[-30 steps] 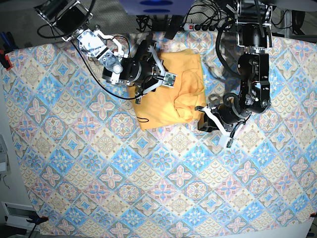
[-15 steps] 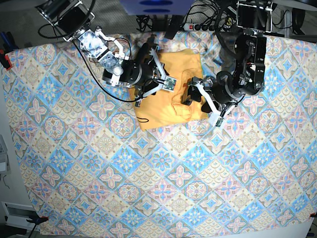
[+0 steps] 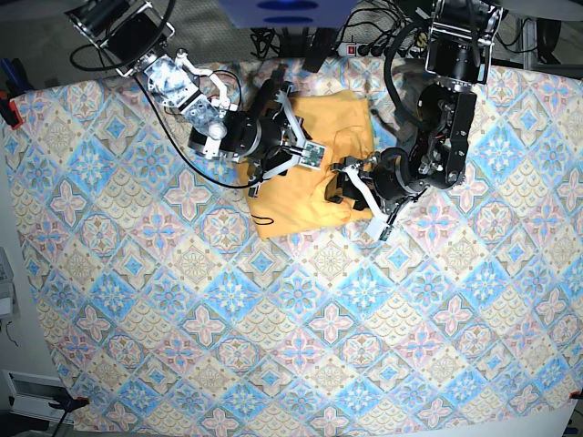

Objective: Fold the T-shirt properly
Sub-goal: 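Pull the bundle with both grippers, stretching it into a flat square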

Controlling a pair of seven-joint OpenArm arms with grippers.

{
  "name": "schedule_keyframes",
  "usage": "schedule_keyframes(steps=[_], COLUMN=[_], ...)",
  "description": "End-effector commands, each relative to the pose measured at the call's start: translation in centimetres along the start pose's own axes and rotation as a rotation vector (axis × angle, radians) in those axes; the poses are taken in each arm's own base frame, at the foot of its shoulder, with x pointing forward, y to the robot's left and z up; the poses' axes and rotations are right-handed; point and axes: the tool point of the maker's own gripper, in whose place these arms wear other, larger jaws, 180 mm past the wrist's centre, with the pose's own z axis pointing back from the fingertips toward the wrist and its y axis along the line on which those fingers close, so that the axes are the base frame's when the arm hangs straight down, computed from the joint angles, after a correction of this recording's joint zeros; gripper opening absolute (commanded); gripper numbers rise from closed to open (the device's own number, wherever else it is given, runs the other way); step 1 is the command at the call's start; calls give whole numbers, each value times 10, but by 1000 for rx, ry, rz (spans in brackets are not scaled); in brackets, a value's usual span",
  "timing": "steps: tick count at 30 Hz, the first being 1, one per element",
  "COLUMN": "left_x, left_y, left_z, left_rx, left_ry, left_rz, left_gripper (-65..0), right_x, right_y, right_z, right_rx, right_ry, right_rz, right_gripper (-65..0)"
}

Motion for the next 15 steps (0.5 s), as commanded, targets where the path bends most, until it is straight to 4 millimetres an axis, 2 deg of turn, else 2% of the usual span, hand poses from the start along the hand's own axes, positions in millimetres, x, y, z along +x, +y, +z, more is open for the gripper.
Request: schedule_keyframes(steps=[1, 4, 5, 8, 15], left_x=[23, 22, 23, 24, 36], left_y=[-4, 1, 2, 4, 39], left_z=[0, -3, -3, 0, 20], left_rx=[-13, -7, -5, 0, 77], left_ry=[-58, -53, -53, -57, -106], left_rz=[-11, 2, 1, -5, 36], left_gripper=[-437, -585, -606, -606, -605], right_x=[12, 12, 12, 12, 12], right_y=[-5, -6, -6, -6, -6], right_z=[3, 3, 3, 3, 3], right_rx=[-9, -11, -11, -11, -11], right_ry=[-41, -42, -42, -42, -40], right_rz=[3, 4, 4, 4, 4], right_gripper=[-522, -522, -522, -522, -522])
